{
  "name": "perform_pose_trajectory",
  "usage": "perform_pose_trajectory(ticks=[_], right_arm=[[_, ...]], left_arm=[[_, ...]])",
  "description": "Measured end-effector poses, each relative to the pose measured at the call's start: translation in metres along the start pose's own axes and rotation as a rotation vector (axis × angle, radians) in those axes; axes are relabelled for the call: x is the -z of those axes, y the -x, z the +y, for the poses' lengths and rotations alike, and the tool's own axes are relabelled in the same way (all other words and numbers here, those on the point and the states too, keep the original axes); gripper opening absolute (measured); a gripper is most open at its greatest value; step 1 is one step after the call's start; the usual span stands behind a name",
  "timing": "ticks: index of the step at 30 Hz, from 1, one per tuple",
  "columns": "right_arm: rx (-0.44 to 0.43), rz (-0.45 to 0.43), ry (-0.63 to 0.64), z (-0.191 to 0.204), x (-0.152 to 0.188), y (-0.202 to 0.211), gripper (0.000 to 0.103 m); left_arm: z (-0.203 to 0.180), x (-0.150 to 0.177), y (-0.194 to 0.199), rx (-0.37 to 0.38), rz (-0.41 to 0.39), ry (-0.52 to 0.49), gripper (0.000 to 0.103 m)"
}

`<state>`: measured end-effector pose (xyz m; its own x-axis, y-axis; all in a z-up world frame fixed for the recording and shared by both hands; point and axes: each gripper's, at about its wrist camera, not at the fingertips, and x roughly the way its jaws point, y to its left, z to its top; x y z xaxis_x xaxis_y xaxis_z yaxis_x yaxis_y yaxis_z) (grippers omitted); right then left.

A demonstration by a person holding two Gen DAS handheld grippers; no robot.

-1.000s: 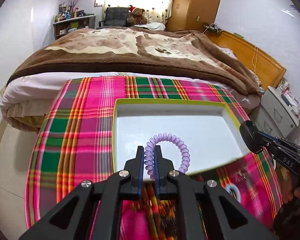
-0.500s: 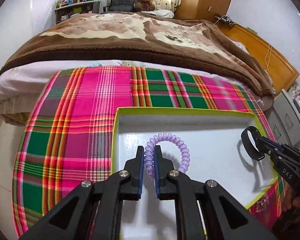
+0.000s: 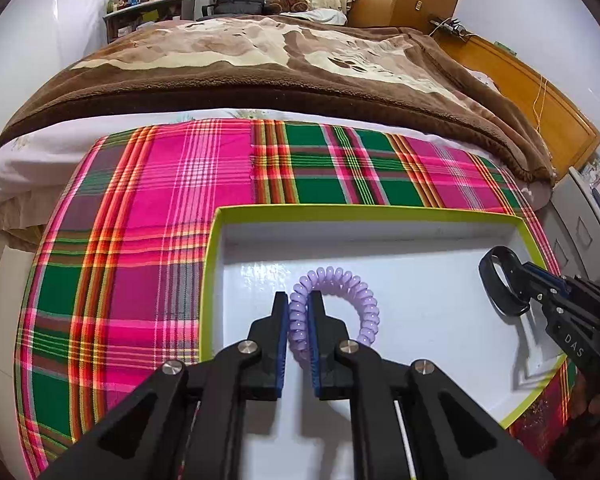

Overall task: Organize jewelry
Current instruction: 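Carry both held items into the yellow box and open both tools, then lower the right tool onto the light blue coil hair tie and grasp it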

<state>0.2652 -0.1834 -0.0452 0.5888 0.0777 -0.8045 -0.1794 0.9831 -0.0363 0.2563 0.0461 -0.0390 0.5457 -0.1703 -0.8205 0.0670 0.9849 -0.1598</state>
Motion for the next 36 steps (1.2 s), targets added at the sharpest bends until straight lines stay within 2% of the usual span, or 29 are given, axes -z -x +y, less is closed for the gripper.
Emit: perform_pose_trajectory(ticks=[2,3,4,5,6,8,9,10,15,21,24,28,30,34,36], right_arm=[[0.004,0.0,-0.002,-0.001,-0.001,0.0,0.013],[0.005,-0.004,-0.006,-0.001,-0.001,0.001,0.014],[0.005,-0.013,-0.012,-0.001,-0.001,0.003,0.016],[0.001,-0.022,-0.014,-0.002,-0.001,0.006,0.017],[-0.006,-0.033,-0.016,-0.002,-0.001,0.01,0.02],[-0.016,-0.049,-0.022,-0.002,0.0,0.016,0.03],[-0.023,-0.058,-0.025,-0.002,0.0,0.021,0.041],[-0.039,-0.077,-0.03,-0.003,0.002,0.028,0.045],[-0.086,-0.123,-0.046,-0.001,0.013,0.055,0.045],[-0.186,-0.16,-0.045,0.008,0.046,0.096,0.045],[-0.224,-0.169,-0.031,0.015,0.064,0.11,0.045],[-0.261,-0.155,0.012,0.027,0.089,0.123,0.045],[-0.29,-0.154,0.04,0.035,0.098,0.128,0.045],[-0.319,-0.126,0.089,0.051,0.113,0.124,0.045],[-0.31,-0.105,0.104,0.057,0.12,0.119,0.045]], left_arm=[[0.001,-0.001,0.0,0.008,0.003,0.011,0.011],[0.002,-0.002,0.001,0.006,0.003,0.015,0.016],[0.001,-0.001,0.002,0.004,0.001,0.012,0.022],[0.0,-0.001,0.004,0.006,-0.005,0.005,0.035],[-0.001,0.0,0.007,0.018,-0.011,0.002,0.041],[-0.002,0.002,0.014,0.038,-0.015,0.006,0.043],[-0.002,0.003,0.018,0.05,-0.023,0.01,0.044],[-0.003,0.004,0.024,0.06,-0.035,0.011,0.044],[-0.001,0.018,0.059,0.084,-0.097,0.022,0.049],[0.011,0.049,0.097,0.114,-0.142,0.074,0.057],[0.02,0.068,0.11,0.164,-0.145,0.093,0.057],[0.023,0.091,0.129,0.112,-0.18,0.085,0.058],[0.025,0.1,0.137,0.089,-0.196,0.077,0.063],[0.035,0.114,0.144,0.13,-0.176,0.12,0.064],[0.038,0.12,0.146,0.123,-0.161,0.122,0.065]])
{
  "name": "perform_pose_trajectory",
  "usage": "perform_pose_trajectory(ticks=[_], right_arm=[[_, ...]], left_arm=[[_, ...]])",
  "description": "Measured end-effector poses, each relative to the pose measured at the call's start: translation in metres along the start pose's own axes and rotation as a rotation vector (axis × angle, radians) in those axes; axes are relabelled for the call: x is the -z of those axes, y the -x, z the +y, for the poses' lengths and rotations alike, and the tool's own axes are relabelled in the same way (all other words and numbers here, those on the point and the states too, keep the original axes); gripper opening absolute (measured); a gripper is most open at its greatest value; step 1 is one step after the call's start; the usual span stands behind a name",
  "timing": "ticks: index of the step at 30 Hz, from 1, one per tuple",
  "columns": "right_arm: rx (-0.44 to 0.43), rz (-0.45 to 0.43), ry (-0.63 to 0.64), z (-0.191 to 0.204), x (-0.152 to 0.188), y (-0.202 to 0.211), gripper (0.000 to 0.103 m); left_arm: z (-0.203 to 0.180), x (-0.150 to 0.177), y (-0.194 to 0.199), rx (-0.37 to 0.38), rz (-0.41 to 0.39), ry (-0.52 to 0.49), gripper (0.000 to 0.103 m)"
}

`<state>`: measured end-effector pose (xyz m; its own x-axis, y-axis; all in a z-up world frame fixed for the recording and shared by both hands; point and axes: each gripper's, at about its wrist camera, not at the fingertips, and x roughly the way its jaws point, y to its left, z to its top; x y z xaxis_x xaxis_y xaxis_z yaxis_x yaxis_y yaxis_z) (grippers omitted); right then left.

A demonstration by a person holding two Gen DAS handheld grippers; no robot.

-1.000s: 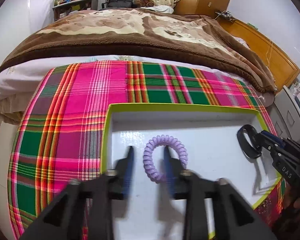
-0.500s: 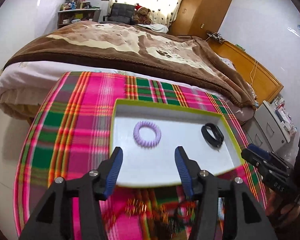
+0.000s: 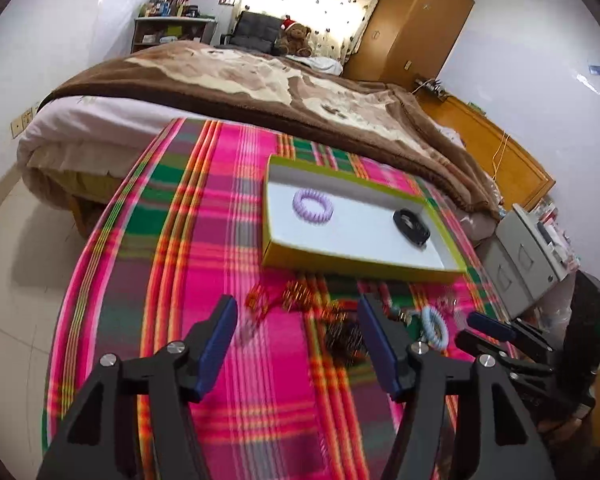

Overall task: Organize jewelry
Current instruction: 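Lower the right tool onto the light blue coil hair tie and grasp it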

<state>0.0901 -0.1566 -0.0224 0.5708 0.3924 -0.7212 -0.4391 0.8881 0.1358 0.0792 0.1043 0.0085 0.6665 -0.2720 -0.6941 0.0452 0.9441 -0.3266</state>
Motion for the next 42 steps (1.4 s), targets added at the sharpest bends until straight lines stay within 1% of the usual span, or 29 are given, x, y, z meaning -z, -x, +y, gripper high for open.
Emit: perform_pose_trajectory(ticks=[3,9,10,11,12,13,16,18,19,23,26,27,28,30,32,33,35,36,38,40,42], right_arm=[[-0.002,0.018,0.012,0.007,0.009,-0.005,0.045],[0.008,0.046,0.054,0.016,0.016,-0.012,0.045],[0.016,0.052,0.06,0.017,0.017,-0.013,0.043],[0.031,0.056,0.067,0.018,0.018,-0.014,0.04],[0.045,0.06,0.072,0.018,0.019,-0.016,0.031],[0.055,0.066,0.071,0.018,0.019,-0.018,0.026],[0.085,0.078,0.071,0.016,0.02,-0.021,0.018],[0.096,0.075,0.068,0.014,0.02,-0.02,0.015],[0.097,0.073,0.065,0.013,0.021,-0.02,0.008],[0.112,0.032,0.052,0.011,0.02,-0.009,0.008],[0.112,-0.005,0.019,0.006,0.016,0.0,0.007],[0.108,-0.017,0.006,0.004,0.015,0.004,0.004],[0.103,-0.031,-0.006,0.002,0.013,0.008,0.0],[0.102,-0.055,-0.026,-0.002,0.011,0.016,0.0],[0.098,-0.067,-0.036,-0.005,0.009,0.02,0.0],[0.096,-0.074,-0.038,-0.006,0.008,0.021,0.0],[0.09,-0.071,-0.042,-0.008,0.008,0.022,0.0],[0.086,-0.067,-0.047,-0.01,0.009,0.022,0.0],[0.078,-0.071,-0.067,-0.016,0.011,0.023,0.0],[0.076,-0.041,-0.098,-0.025,0.013,0.022,0.0],[0.097,-0.043,-0.111,-0.031,0.016,0.023,0.001]], left_arm=[[0.005,0.012,0.006,-0.017,-0.01,0.018,0.064],[0.01,0.029,0.008,-0.014,0.02,0.019,0.064],[0.012,0.03,0.008,-0.021,0.025,0.025,0.064],[0.014,0.032,0.007,-0.031,0.027,0.032,0.064],[0.016,0.034,0.007,-0.031,0.03,0.038,0.064],[0.018,0.036,0.007,-0.026,0.033,0.044,0.064],[0.025,0.039,0.008,-0.031,0.031,0.053,0.064],[0.029,0.04,0.007,-0.044,0.035,0.057,0.064],[0.03,0.039,0.007,-0.044,0.035,0.057,0.064],[0.031,0.035,0.002,-0.062,0.04,0.049,0.064],[0.031,0.028,-0.004,-0.048,0.047,0.042,0.064],[0.029,0.026,-0.007,-0.052,0.05,0.037,0.064],[0.028,0.023,-0.01,-0.062,0.052,0.022,0.064],[0.022,0.018,-0.017,-0.068,0.054,-0.021,0.064],[0.019,0.013,-0.027,-0.049,0.07,-0.036,0.064],[0.019,0.011,-0.032,-0.062,0.073,-0.041,0.064],[0.018,0.008,-0.042,-0.092,0.09,-0.059,0.064],[0.017,0.006,-0.045,-0.096,0.091,-0.062,0.064],[0.013,0.004,-0.05,-0.08,0.094,-0.082,0.064],[0.01,0.004,-0.059,-0.077,0.119,-0.094,0.064],[0.007,0.004,-0.066,-0.081,0.133,-0.1,0.064]])
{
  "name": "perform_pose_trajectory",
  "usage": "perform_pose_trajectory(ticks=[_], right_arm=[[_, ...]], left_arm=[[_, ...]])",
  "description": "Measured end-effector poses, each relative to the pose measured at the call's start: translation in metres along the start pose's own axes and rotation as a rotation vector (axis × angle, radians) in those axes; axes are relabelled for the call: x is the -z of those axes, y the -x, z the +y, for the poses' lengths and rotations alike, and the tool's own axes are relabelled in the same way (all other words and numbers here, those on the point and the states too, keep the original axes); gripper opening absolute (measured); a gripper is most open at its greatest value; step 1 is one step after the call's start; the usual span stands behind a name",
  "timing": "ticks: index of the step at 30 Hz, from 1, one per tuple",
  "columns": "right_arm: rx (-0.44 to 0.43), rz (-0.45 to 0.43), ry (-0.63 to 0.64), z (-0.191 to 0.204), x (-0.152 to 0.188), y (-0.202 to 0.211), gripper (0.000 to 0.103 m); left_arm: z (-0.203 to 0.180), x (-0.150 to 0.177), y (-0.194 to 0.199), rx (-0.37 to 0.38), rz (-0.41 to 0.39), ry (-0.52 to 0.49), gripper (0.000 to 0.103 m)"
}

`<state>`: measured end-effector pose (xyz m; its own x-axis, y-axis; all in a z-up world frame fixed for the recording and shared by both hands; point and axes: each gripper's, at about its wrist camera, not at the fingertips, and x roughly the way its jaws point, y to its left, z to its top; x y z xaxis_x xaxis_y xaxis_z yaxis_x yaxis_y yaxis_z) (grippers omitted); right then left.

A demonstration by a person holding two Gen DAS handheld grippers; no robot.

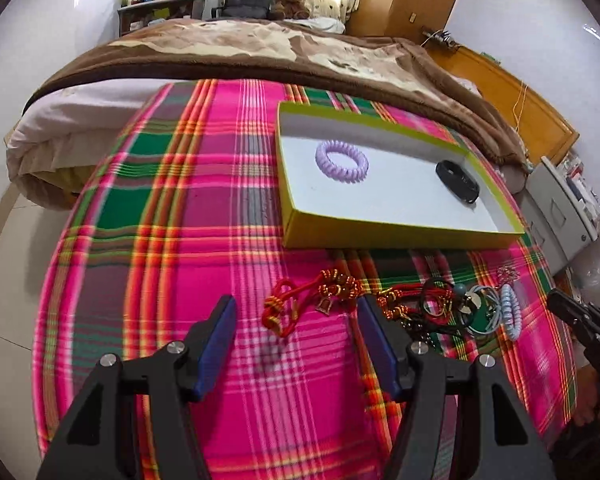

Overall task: Organize jewelry
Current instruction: 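Lower the right tool onto the light blue coil hair tie and grasp it, then grasp the red beaded tassel with the left tool while the right tool lifts the blue coil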

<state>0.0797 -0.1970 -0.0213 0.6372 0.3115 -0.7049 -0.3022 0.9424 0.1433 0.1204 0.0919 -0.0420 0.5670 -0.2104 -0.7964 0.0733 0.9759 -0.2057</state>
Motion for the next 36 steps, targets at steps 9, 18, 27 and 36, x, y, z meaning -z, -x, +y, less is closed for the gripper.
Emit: perform_pose_trajectory(ticks=[9,18,27,36], right_arm=[[0.022,0.146,0.008,-0.001,0.003,-0.039,0.023],[0.078,0.151,0.03,0.002,0.006,-0.044,0.009],[0.071,0.031,-0.069,-0.019,-0.005,-0.009,0.009],[0.047,0.01,-0.073,-0.013,-0.012,-0.01,0.009]], left_arm=[[-0.008,-0.002,-0.004,-0.011,0.001,-0.019,0.064],[-0.008,-0.001,-0.001,-0.017,-0.008,-0.051,0.064],[-0.014,-0.006,-0.011,-0.061,-0.008,-0.106,0.064],[-0.028,-0.007,-0.018,-0.097,-0.001,-0.202,0.053]])
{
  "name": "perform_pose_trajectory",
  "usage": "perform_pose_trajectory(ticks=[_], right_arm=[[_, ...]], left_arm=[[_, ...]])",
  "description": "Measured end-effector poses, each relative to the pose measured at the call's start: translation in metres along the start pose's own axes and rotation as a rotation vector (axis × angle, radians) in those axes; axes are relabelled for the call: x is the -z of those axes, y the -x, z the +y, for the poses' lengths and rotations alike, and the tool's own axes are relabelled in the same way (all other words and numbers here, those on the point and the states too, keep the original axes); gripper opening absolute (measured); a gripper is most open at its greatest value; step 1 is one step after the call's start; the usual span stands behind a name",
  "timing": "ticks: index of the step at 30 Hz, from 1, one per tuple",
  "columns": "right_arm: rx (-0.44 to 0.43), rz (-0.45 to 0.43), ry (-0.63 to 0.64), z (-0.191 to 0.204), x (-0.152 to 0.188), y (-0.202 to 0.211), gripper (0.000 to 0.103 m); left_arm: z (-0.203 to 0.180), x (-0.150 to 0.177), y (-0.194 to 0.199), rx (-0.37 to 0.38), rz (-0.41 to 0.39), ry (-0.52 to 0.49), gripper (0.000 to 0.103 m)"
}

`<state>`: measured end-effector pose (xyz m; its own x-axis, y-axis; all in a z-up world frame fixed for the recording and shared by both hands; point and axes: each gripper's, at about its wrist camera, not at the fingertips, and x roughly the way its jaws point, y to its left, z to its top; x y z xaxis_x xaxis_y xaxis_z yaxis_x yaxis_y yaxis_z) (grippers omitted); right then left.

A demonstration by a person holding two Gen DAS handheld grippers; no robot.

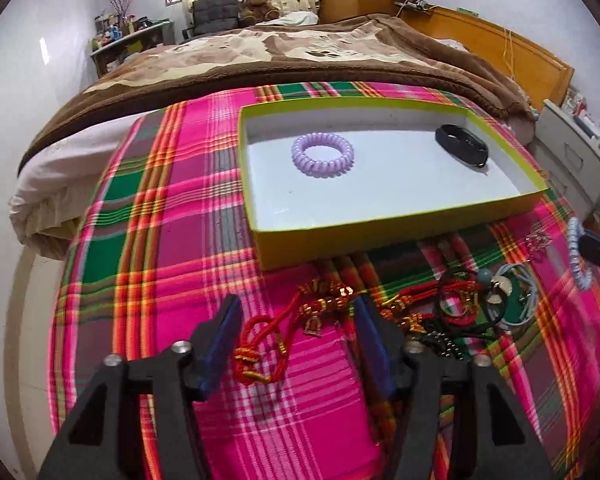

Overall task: Organize jewelry
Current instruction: 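Grasp the red beaded tassel with the left tool while the right tool lifts the blue coil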

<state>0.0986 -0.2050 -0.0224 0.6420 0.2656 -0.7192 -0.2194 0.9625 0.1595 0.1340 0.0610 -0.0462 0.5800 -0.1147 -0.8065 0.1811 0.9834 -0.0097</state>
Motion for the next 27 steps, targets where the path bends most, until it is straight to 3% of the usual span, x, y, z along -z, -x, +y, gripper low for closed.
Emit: perform_pose_trajectory(ticks=[1,3,8,27], right_arm=[[-0.001,0.002,0.001,0.001,0.0,-0.001,0.009],[-0.006,0.005,0.0,0.002,0.0,-0.004,0.009],[-0.008,0.013,0.006,0.004,0.0,-0.008,0.009],[-0.028,-0.027,0.005,0.009,-0.005,0.007,0.009]], left_arm=[[0.0,0.0,0.0,-0.003,0.0,-0.002,0.051],[-0.003,-0.001,0.001,0.011,-0.002,-0.02,0.037],[-0.006,-0.001,0.002,0.033,-0.006,-0.031,0.025],[0.002,-0.001,0.049,0.028,-0.096,0.027,0.021]])
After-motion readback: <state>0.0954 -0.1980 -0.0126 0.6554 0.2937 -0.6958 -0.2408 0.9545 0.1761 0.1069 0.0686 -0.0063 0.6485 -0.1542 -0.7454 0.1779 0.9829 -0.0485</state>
